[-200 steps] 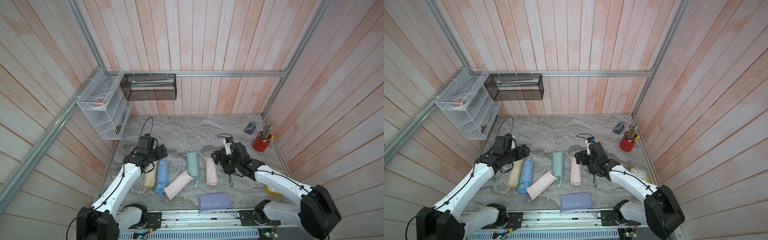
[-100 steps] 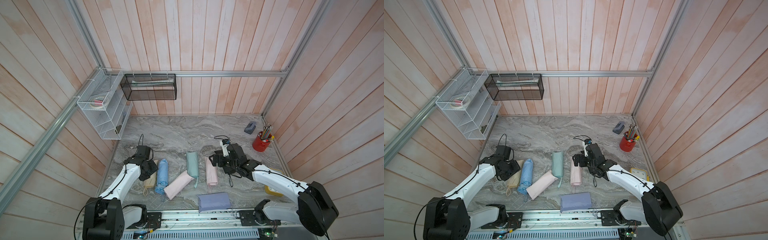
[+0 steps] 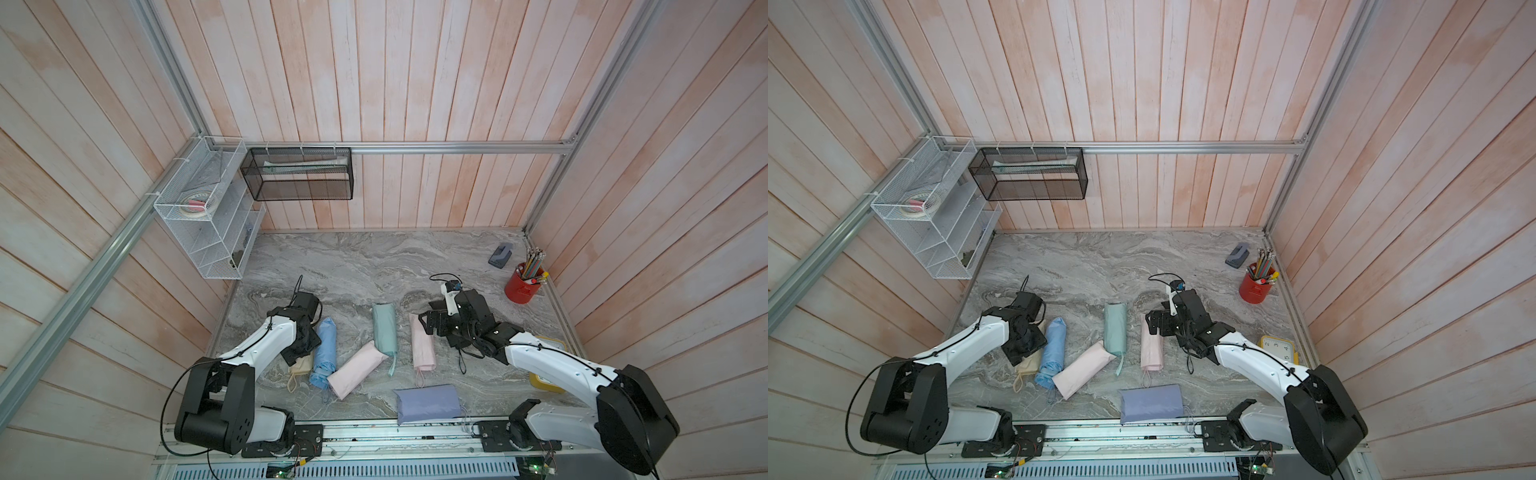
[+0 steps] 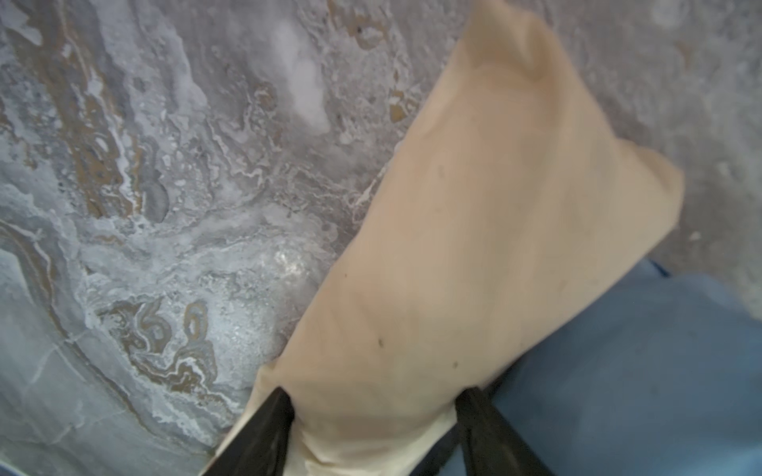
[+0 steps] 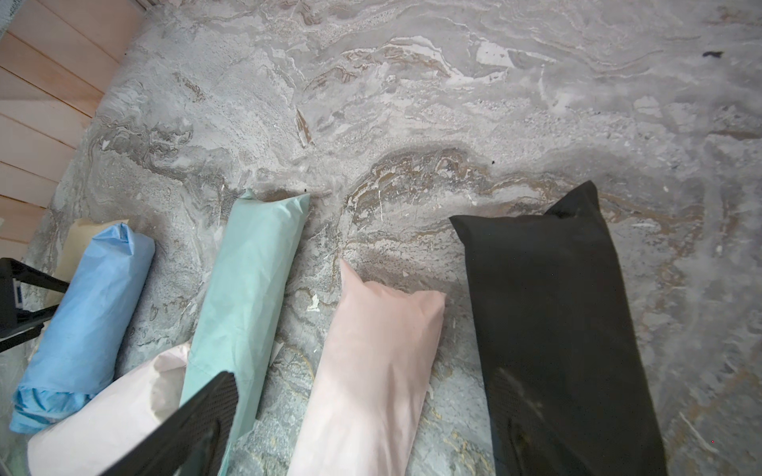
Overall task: Take umbrellas out of sleeves
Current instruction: Pick up the umbrella from the center of the board.
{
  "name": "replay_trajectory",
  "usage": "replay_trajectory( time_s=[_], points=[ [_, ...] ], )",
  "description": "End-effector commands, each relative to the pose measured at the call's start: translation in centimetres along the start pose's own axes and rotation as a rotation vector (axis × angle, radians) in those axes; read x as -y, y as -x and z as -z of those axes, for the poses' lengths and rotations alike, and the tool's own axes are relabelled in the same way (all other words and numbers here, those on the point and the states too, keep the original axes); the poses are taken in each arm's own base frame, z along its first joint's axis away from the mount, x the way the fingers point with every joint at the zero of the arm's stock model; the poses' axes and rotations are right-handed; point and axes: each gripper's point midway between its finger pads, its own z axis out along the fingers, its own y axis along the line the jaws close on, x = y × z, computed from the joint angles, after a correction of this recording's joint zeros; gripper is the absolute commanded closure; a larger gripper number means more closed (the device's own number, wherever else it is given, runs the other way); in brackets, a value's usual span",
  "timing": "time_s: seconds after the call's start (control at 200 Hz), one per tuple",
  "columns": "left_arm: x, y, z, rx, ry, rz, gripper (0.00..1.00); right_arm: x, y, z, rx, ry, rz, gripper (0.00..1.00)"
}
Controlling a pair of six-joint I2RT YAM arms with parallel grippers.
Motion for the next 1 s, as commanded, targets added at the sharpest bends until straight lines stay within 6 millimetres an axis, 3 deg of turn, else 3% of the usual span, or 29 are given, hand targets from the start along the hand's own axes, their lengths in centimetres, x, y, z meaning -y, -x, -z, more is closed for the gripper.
replay_trajectory(
  time_s=[0.0,0.06,0.12,0.32,0.765,0.89,0.995],
  points=[
    [-0.6,-2.7,-2.5,-0.091,0.033,-0.013,0.6,-0.2,0.0,0.2,0.011,0.012,-0.011,0.02],
    [0.3,-3.4,-2.7,-0.105,0.0,-0.028,0.75,-0.1,-0.1,0.3,0.013,0.005,-0.012,0.02],
    [1.0,-4.0,-2.8,-0.112,-0.007,-0.042,0.77,0.0,-0.1,0.4,0.016,0.0,-0.012,0.02],
    [4.1,-6.0,-1.6,-0.117,-0.061,-0.119,0.77,0.3,-0.3,0.3,0.013,-0.011,-0.007,0.02],
    [16.7,-12.5,0.9,-0.231,-0.303,-0.272,0.73,0.2,0.8,0.8,0.038,-0.017,0.005,0.02],
    [19.6,-12.6,1.3,-0.226,-0.33,-0.285,0.73,0.1,1.0,0.8,0.032,-0.016,0.006,0.02],
    [18.8,-11.0,0.9,-0.191,-0.282,-0.264,0.72,-0.4,0.8,0.6,0.012,0.006,0.028,0.02]
  ],
)
